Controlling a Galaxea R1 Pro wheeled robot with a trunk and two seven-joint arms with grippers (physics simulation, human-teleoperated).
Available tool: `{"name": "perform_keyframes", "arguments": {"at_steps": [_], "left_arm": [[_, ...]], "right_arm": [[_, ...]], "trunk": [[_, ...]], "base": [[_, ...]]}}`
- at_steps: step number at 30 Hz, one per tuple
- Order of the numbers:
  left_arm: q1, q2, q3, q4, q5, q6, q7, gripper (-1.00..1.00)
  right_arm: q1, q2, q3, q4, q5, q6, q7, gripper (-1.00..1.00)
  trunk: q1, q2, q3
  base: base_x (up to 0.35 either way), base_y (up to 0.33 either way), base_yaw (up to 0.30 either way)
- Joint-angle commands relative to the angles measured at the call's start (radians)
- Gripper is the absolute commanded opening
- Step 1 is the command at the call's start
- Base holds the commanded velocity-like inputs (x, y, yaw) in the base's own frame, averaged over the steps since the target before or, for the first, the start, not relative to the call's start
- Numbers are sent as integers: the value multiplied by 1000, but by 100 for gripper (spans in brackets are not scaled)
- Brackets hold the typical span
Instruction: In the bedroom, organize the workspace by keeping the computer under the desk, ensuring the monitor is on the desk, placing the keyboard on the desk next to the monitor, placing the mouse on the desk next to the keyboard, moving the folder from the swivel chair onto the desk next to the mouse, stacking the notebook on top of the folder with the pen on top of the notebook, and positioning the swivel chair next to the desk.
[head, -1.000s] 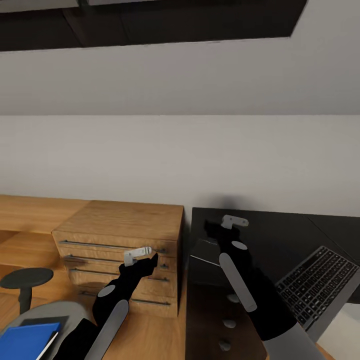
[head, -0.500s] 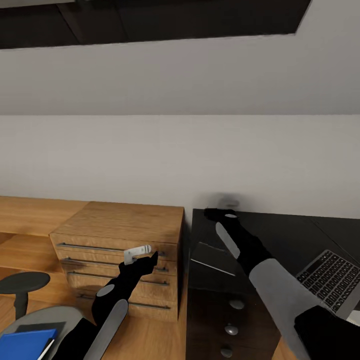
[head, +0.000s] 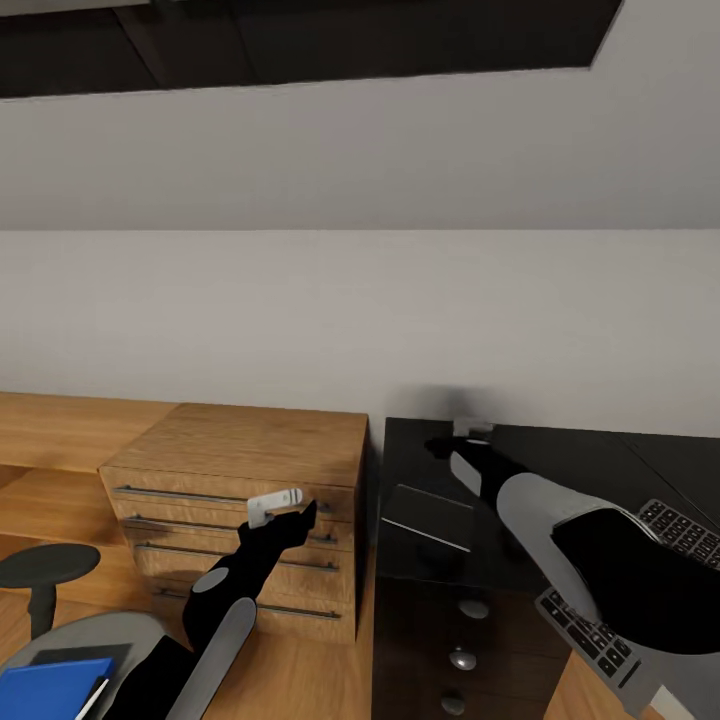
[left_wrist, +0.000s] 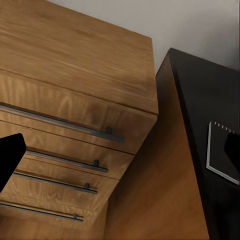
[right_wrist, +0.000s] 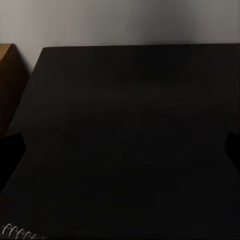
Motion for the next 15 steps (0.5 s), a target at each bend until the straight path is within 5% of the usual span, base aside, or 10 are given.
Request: {"name": "perform_keyframes", "arguments": {"at_steps": [1,13,15], "left_arm": [[-1,0,-3,-5,10,1,11,100],[-1,-1,-3,-12,12,1,11,100],[-1,-1,-3,-12,12,1,11,100]], "right_arm": [[0,8,8,11,-7,7,0,100],[6,23,7,35,-6,18,10,100],[7,22,6,35,-7,67,23,100]], "trunk": [[0,-1,-1],[0,-1,-1],[0,-1,-1]], "base": [[0,0,0],[0,0,0],[0,0,0]]}}
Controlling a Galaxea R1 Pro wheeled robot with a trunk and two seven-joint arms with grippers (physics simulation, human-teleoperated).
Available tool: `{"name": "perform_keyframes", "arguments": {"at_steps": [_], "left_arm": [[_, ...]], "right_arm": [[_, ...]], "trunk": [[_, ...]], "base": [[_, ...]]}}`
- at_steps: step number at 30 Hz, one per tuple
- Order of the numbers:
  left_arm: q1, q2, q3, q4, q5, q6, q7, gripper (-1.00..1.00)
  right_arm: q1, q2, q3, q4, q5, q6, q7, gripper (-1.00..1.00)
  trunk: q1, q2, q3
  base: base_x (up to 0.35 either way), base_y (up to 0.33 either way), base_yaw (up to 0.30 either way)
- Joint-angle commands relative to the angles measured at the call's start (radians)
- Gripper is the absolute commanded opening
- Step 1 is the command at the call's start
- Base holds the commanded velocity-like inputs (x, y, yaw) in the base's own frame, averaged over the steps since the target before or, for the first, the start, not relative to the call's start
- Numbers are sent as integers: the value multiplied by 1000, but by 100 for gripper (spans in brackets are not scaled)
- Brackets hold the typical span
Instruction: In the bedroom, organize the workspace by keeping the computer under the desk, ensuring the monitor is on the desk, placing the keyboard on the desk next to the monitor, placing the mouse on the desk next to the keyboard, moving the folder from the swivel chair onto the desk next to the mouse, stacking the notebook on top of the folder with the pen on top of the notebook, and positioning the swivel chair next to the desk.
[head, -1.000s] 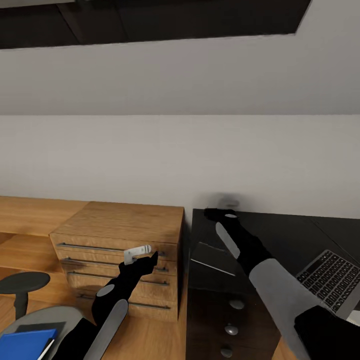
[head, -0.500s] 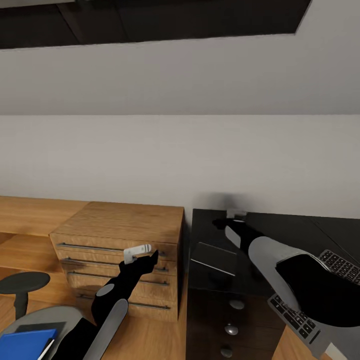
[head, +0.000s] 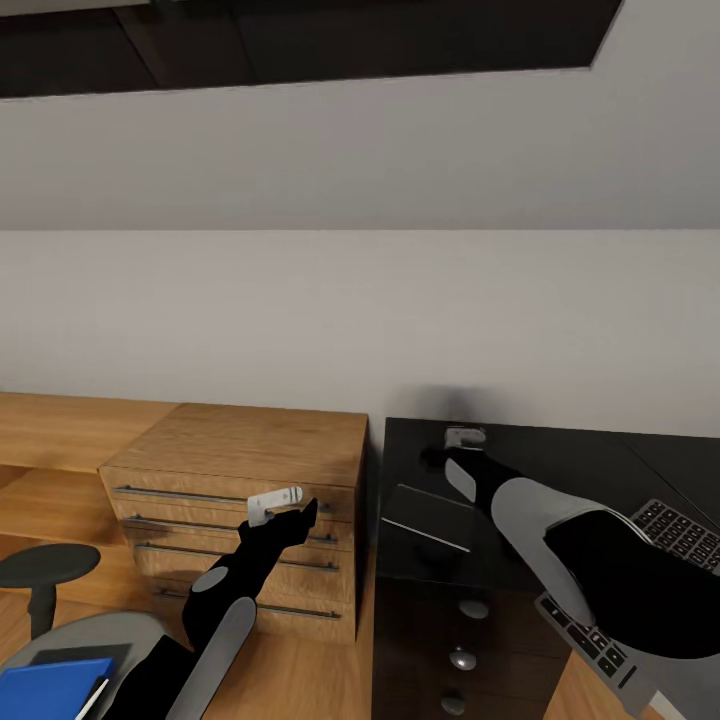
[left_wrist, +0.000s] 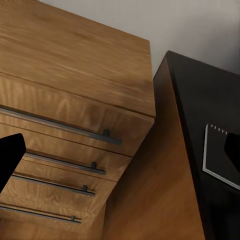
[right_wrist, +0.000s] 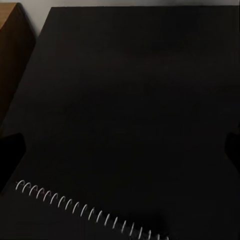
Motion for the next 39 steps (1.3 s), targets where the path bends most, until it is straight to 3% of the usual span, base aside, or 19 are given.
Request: {"name": "perform_keyframes", "arguments": {"at_steps": [1,4,6,10,15,39], "left_arm": [[-1,1,-2,-1,9,1,10,100],[-1,1,-2,-1,9,1,10,100],[-1,1,-2,-1,9,1,10,100],[-1,1,-2,-2,9,1,10,100],[-1,1,-2,-3,9,1,10,100],[-1,1,-2,-1,9,2,12,100]], "right_arm": [[-1,-1,8,-2,-8,16,5,100],[0,-4,5,-2,-22,51,73,100],[0,-6,4,-3,-58,76,120,100],[0,-9,3,-3,-95,97,149,100],[0,-9,3,-3,-103,101,155,100],[0,-10,4,-1,-106,107,158,100]], "trunk": [[0,-1,-1],[0,-1,-1],[0,-1,-1],[0,-1,-1],[0,-1,-1],[92,-169,-76]], "base": [[0,0,0],[0,0,0],[0,0,0],[0,0,0],[0,0,0],[0,0,0]]}}
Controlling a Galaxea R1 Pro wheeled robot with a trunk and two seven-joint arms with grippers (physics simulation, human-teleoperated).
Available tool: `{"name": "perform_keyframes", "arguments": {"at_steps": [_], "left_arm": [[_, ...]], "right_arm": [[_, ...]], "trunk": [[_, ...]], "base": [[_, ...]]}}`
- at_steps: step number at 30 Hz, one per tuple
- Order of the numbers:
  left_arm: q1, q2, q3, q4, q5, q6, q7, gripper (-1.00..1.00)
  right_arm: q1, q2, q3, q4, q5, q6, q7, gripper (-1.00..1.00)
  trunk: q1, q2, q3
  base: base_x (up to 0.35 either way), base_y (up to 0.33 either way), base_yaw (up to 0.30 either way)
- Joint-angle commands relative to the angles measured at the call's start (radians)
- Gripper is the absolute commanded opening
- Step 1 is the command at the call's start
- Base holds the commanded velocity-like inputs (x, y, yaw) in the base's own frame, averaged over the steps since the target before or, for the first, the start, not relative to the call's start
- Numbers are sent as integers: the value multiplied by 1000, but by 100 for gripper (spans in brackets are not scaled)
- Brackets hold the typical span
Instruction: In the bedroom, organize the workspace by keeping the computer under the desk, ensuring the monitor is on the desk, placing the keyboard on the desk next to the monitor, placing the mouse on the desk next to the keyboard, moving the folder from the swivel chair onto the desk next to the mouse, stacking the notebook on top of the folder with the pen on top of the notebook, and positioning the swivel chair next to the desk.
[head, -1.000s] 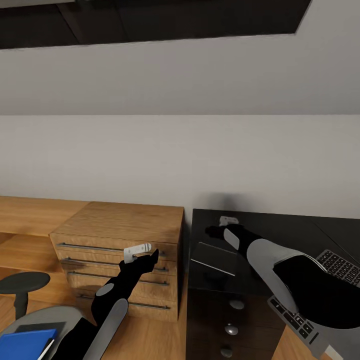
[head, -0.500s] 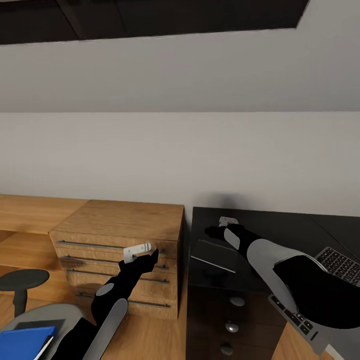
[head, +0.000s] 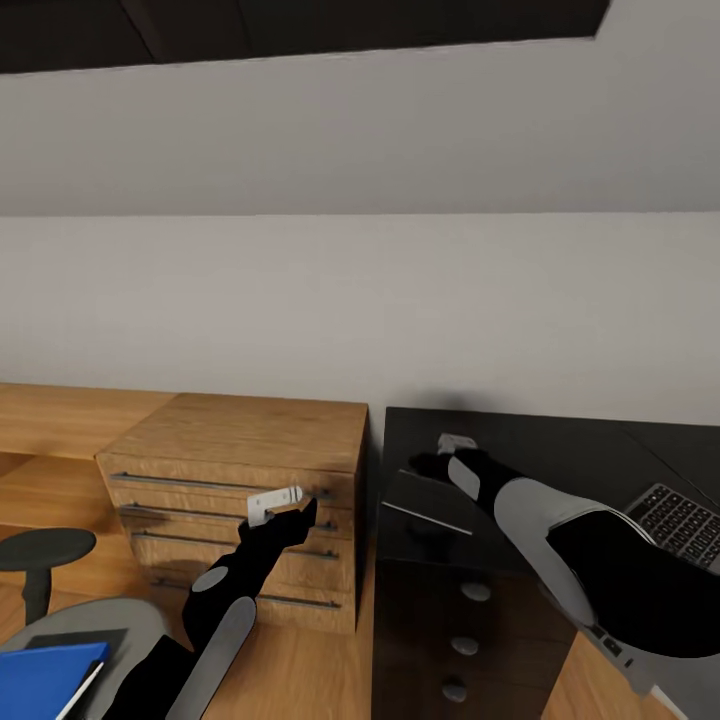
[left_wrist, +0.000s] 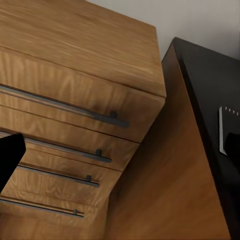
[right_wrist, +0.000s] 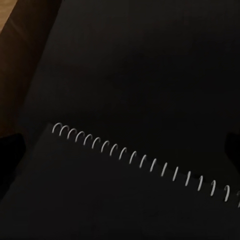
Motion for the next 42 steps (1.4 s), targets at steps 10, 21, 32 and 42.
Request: {"name": "perform_keyframes", "arguments": {"at_steps": [10,21,32,42], "left_arm": [[-1,1,-2,-1,9,1,10,100],[-1,0,-3,-1,9,1,49,100],[-1,-2,-4,-1,12,2,96,100],[-1,-3,-4,-1,13,3,97,100]], "right_arm": [[-1,-1,8,-1,-8,4,1,100],[-1,-1,8,0,-8,3,2,100],[-1,-6,8,0,-8,3,2,100],[-1,-6,8,-1,-8,3,2,100]], "trunk": [[38,-71,-32],[61,-113,-51],[61,-113,-51],[61,-113,-51]], "base": [[0,0,0],[0,0,0],[0,0,0],[0,0,0]]}}
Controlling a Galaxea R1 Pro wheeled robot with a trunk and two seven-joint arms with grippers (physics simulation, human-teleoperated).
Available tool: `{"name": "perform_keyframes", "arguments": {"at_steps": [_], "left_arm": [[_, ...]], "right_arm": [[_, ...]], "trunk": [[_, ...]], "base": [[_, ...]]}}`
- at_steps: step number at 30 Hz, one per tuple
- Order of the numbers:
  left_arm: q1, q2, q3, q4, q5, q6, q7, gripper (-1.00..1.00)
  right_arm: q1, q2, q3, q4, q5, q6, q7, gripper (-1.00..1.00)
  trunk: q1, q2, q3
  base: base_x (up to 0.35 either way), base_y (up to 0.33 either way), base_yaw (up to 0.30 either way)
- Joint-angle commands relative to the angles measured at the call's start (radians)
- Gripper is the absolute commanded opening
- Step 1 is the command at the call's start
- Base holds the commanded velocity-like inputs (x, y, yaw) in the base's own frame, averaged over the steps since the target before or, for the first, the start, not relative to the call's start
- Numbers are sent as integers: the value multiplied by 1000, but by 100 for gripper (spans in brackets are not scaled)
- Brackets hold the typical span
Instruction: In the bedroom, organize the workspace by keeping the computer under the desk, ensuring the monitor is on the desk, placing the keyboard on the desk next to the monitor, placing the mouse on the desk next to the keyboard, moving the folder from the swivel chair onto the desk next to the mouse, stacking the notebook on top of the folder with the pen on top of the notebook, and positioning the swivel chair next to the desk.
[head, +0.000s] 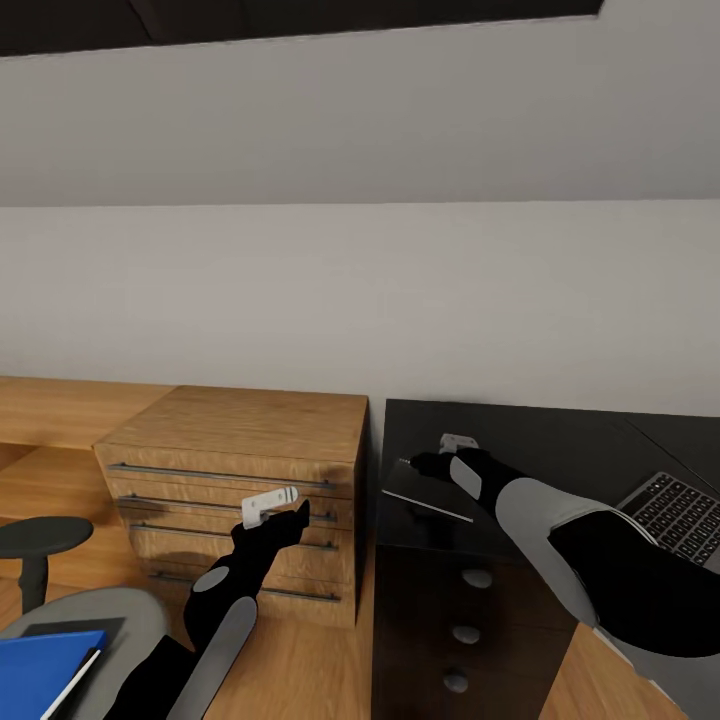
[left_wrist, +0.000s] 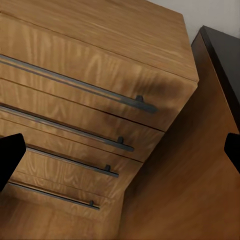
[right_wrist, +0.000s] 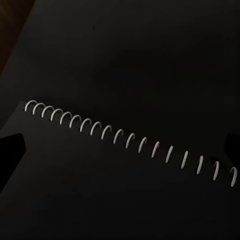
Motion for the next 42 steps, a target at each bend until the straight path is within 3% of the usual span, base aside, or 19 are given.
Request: {"name": "perform_keyframes", "arguments": {"at_steps": [1,42], "left_arm": [[-1,1,-2,-1,8,2,10,100],[-1,6,-9,3,9,2,10,100]], "right_arm": [[-1,0,8,-1,-8,4,0,100],[2,0,10,-4,-8,-2,-3,100]], "trunk": [[0,-1,-1],[0,-1,-2]], "base": [[0,0,0],[25,-2,0]]}}
